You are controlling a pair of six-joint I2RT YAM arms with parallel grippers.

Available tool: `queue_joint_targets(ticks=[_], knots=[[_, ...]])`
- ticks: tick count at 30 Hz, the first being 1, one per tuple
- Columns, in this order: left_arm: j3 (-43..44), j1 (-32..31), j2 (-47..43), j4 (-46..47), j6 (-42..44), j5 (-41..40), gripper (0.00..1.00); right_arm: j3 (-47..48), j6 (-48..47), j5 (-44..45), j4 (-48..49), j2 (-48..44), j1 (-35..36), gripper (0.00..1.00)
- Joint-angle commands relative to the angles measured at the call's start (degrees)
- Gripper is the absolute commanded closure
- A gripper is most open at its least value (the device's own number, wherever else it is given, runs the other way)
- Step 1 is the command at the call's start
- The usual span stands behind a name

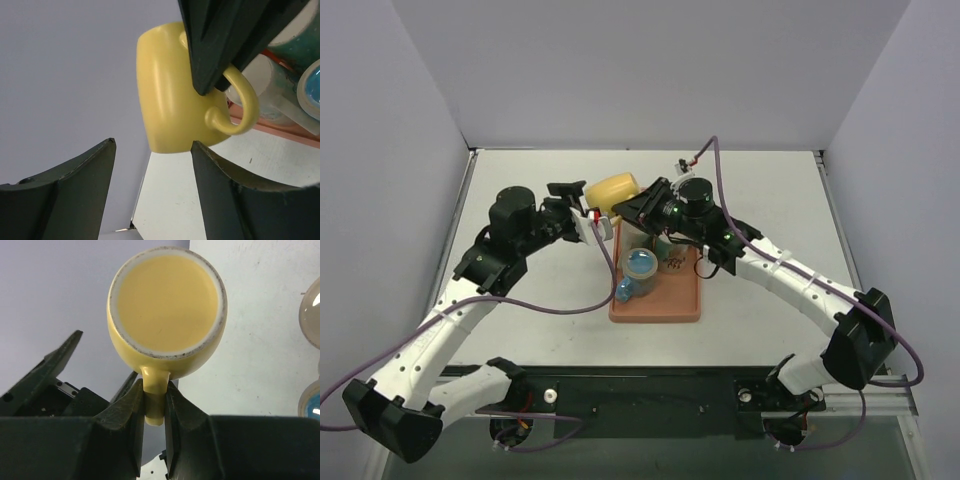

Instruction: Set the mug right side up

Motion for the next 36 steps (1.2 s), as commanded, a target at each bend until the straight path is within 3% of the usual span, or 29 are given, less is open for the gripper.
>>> queue_joint_targets(ticks=[1, 5, 11, 14, 17, 19, 27, 32, 36], knots=[[-4.3, 0.3, -0.6, 6.0, 6.1, -2.5, 0.27, 5.8, 1.9, -7.6, 8.5, -0.4, -4.1, 1.0], [-0.5, 1.9, -0.7, 3.9, 5.1, -1.0, 0.24, 6.7, 2.5, -12.5, 7.2, -0.5, -7.4, 1.0], [9.7, 3.1, 1.0, -12.5, 5.1, 2.7, 0.21, 8.5, -1.3, -14.0, 0.8, -3.4, -8.7, 1.0], [11.3, 5.5, 0.3, -18.4, 7.1, 0.7, 0.2, 8.3, -2.5, -14.3, -0.4, -4.7, -9.0, 1.0], [9.2, 8.2, -2.9, -17.1, 10.7, -3.4, 0.16, 8.5, -4.5, -14.3, -3.3, -6.1, -9.3, 1.0], [9.0, 11.8, -4.3, -16.3, 12.8, -1.3, 0.11, 8.4, -4.9, -14.8, -4.0, -6.3, -9.3, 1.0], [18.9, 13.9, 0.9, -23.9, 11.5, 1.6, 0.03, 8.5, -5.2, -17.9, -0.7, -6.0, -9.4, 1.0], [18.9, 13.4, 4.1, -18.9, 13.3, 0.9, 0.03, 6.3, -3.4, -21.9, 5.5, -5.7, -11.6, 1.0], [7.6, 11.2, 0.7, -1.2, 17.4, 2.4, 0.03, 2.8, 4.3, -26.3, 16.1, -4.7, -16.5, 1.0]])
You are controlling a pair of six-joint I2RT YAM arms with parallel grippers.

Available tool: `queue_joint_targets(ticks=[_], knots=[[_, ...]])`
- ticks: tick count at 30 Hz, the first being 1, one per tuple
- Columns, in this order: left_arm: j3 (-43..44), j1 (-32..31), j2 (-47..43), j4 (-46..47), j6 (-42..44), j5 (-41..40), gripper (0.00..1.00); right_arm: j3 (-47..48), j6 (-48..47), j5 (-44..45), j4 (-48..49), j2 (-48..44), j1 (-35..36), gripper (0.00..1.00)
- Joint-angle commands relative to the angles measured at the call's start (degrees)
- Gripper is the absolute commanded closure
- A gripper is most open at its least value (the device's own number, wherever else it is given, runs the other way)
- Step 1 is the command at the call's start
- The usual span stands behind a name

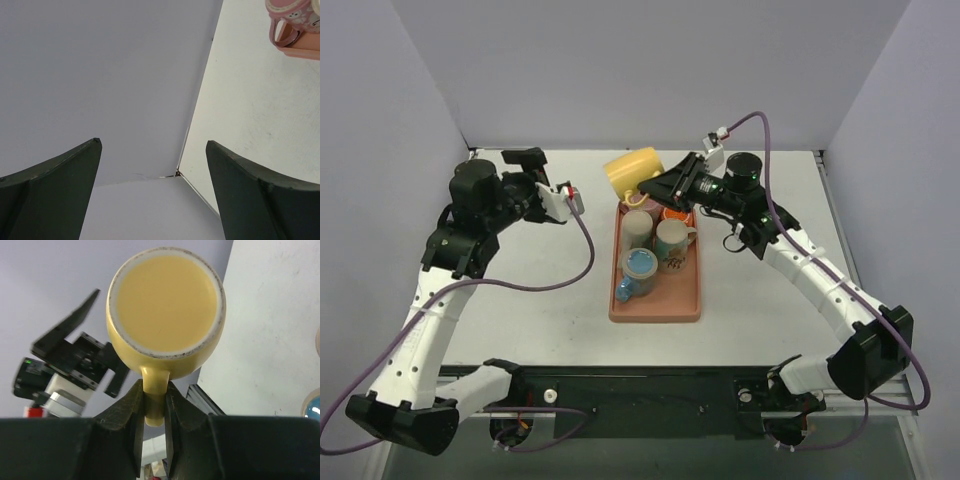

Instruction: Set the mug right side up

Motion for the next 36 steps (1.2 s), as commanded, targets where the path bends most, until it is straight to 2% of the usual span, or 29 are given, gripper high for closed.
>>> queue_joint_targets(ticks=[1, 5, 6, 10, 12, 15, 18, 23, 30, 32, 33, 34, 35, 36], knots=[[-9.2, -2.9, -3.0, 18.3, 4.3, 2.7, 0.03, -1.3, 8.5, -6.9, 18.9, -1.0, -5.8, 1.0], [-10.3, -3.5, -1.4, 19.6, 0.3, 7.0, 0.03, -1.0, 4.4, -7.6, 17.6, -1.0, -7.5, 1.0], [-10.6, -3.7, -1.2, 20.6, -3.0, 7.8, 0.03, -0.8, 3.7, -7.7, 17.3, -1.0, -7.6, 1.0], [-17.0, -5.7, -3.1, 30.7, -4.2, 11.9, 0.03, 2.2, 4.5, -10.5, 16.1, 0.4, -7.9, 1.0], [-19.9, -7.2, -4.1, 35.7, -3.2, 12.2, 0.03, 4.4, 4.7, -10.6, 14.2, 0.4, -8.2, 1.0], [-22.4, -8.8, -3.6, 42.2, -6.4, 10.4, 0.03, 9.0, 2.1, -10.0, 7.0, 1.1, -8.3, 1.0], [-23.6, -9.6, -2.8, 45.8, -8.8, 9.5, 0.03, 8.8, 3.9, -9.0, 6.5, 0.6, -8.5, 1.0], [-26.5, -14.0, -4.5, 47.4, -3.4, 6.3, 0.04, 8.3, 4.4, -10.8, 4.8, -0.3, -8.5, 1.0], [-25.8, -15.6, -5.4, 45.4, -3.8, 3.5, 0.05, 7.2, 3.3, -9.3, 3.4, -2.1, -8.6, 1.0], [-25.8, -15.6, -5.6, 45.3, -7.3, 1.7, 0.05, 7.3, -0.5, -7.5, -2.9, -3.0, -9.0, 1.0], [-25.6, -15.6, -5.6, 45.1, -13.2, -0.4, 0.04, 7.4, -3.5, -5.8, -7.0, -4.3, -9.7, 1.0], [-24.7, -15.6, -5.3, 43.4, -16.2, -1.6, 0.03, 8.6, -10.0, -2.1, -17.3, -5.1, -10.1, 1.0], [-24.1, -15.6, -5.0, 41.8, -23.1, -5.0, 0.03, 9.1, -14.4, 3.4, -21.8, -7.3, -10.8, 1.0], [-23.0, -15.6, -4.6, 39.0, -27.2, -6.7, 0.03, 10.6, -21.8, 6.8, -30.9, -8.2, -11.0, 1.0]])
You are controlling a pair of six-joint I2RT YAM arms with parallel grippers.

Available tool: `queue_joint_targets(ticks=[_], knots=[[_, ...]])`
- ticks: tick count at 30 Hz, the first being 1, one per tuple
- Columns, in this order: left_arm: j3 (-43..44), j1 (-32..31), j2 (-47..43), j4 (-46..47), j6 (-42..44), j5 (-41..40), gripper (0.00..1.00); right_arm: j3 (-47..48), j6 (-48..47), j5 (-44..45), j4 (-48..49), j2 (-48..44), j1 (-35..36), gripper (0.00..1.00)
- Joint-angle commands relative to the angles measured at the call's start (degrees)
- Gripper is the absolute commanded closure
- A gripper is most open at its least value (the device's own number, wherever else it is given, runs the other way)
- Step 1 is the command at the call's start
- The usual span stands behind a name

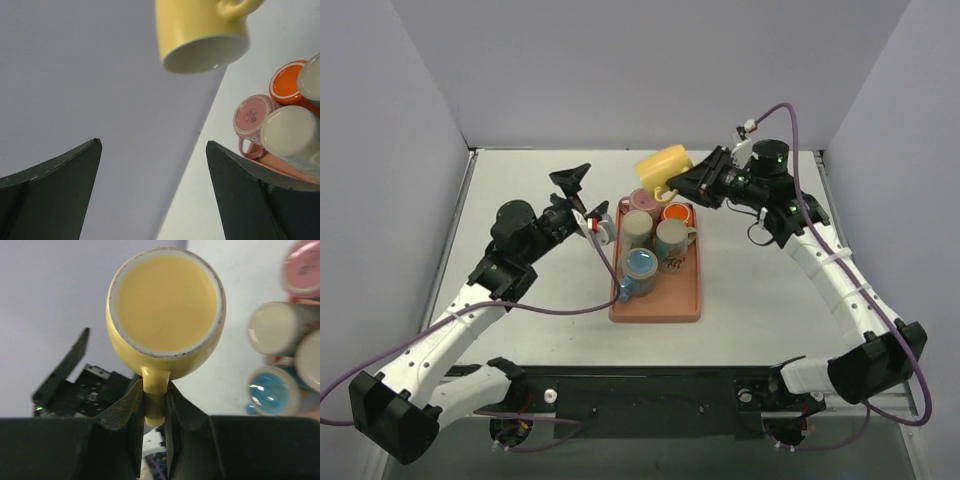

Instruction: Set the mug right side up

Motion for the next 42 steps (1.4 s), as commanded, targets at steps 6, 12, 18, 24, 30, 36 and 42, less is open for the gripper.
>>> queue_joint_targets(ticks=[6, 12, 18, 24, 30, 36, 42], knots=[[5.6, 4.4, 0.5, -17.6, -47.6, -19.4, 0.03, 1.7, -39.6, 31.0, -39.0, -20.7, -1.8, 1.0], [-2.6, 12.9, -2.7, -21.5, -69.6, -20.2, 0.03, -14.1, -49.3, 41.8, -38.3, -30.7, 11.4, 1.0], [-12.0, 15.0, -5.3, -18.0, -73.1, -30.2, 0.03, -25.9, -56.1, 53.0, -25.3, -27.2, 29.4, 1.0], [-20.3, 15.2, -5.2, -11.2, -71.9, -41.3, 0.03, -31.0, -60.2, 52.1, -14.1, -21.3, 30.6, 1.0], [-25.5, 15.3, -2.1, -4.0, -73.5, -47.7, 0.03, -35.7, -61.4, 49.3, -3.9, -15.4, 30.8, 1.0], [-30.9, 16.4, 0.7, 5.6, -70.6, -49.6, 0.03, -40.1, -61.6, 52.1, 3.8, -11.2, 30.9, 1.0], [-33.4, 16.8, 2.4, 11.4, -70.7, -45.3, 0.03, -41.1, -60.7, 51.9, 4.6, -8.3, 30.8, 0.94]])
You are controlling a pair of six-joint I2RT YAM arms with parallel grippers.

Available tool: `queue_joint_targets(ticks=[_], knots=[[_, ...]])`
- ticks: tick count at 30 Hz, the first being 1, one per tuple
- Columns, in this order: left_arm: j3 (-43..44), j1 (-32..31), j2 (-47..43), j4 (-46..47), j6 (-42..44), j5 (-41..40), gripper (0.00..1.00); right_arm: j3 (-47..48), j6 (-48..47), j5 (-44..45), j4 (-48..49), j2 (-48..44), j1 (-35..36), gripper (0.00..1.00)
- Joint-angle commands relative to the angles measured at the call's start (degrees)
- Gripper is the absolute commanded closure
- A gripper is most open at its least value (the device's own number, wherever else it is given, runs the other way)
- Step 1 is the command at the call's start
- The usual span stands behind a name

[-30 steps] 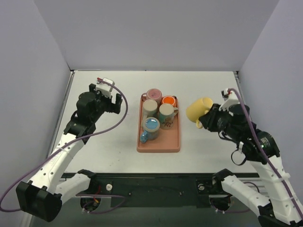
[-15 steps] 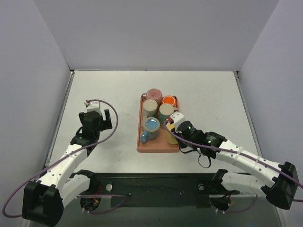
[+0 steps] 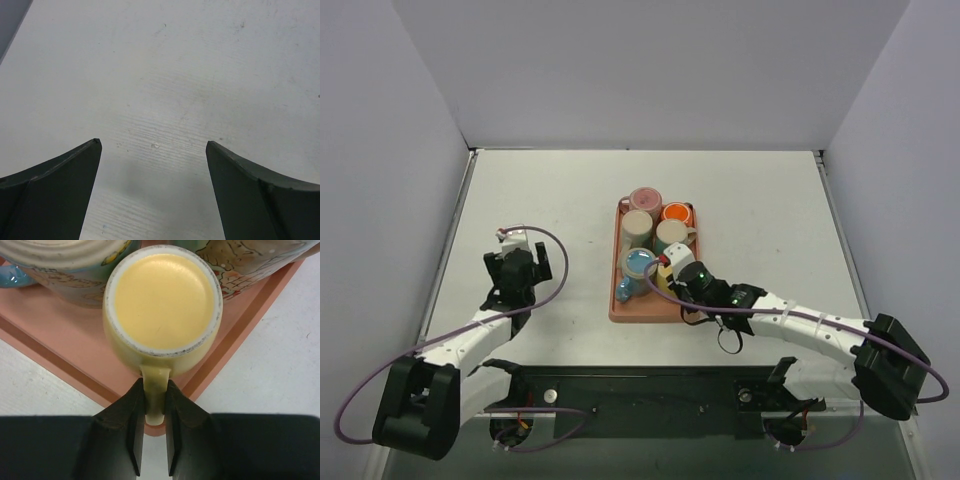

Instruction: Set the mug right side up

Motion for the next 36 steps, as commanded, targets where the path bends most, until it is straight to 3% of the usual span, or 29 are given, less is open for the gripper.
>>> queue_joint_targets(ticks=[1, 3, 7, 10, 17, 20, 23, 27, 36], knots=[[0.2, 0.3, 1.2, 8.2, -0.4, 1.6, 0.03, 0.1, 0.5, 2.4, 4.5, 1.3, 0.2, 0.82], [0.1, 0.3, 1.1, 8.1, -0.4, 2.3, 0.03, 0.0, 1.1, 2.1, 3.4, 1.2, 0.1, 0.69], [0.2, 0.3, 1.4, 7.1, -0.4, 2.5, 0.03, 0.2, 2.2, 4.2, 0.0, -0.3, 0.2, 0.55], [0.6, 0.3, 1.8, 6.9, -0.5, 2.3, 0.03, -0.1, 2.1, 6.2, -1.5, -4.0, 0.0, 0.47], [0.9, 0.3, 2.2, 7.2, -0.8, 1.1, 0.03, 2.9, 2.2, 7.7, -11.7, -13.1, -0.6, 0.42], [0.7, 0.3, 2.4, 9.2, 0.0, 1.0, 0.03, 0.4, 3.3, 7.3, -12.5, -20.6, -4.3, 0.27], [-0.1, 0.3, 3.2, 11.7, 1.2, 0.8, 0.04, -1.5, 3.9, 6.4, -13.1, -26.2, -14.0, 0.27], [0.0, 0.3, 3.8, 12.8, 1.6, 1.5, 0.04, -2.5, 3.6, 1.5, -13.4, -30.5, -21.2, 0.27], [0.9, 0.3, 3.8, 12.8, 0.8, 2.4, 0.04, -5.0, 4.8, -1.3, -13.9, -32.5, -23.6, 0.27]])
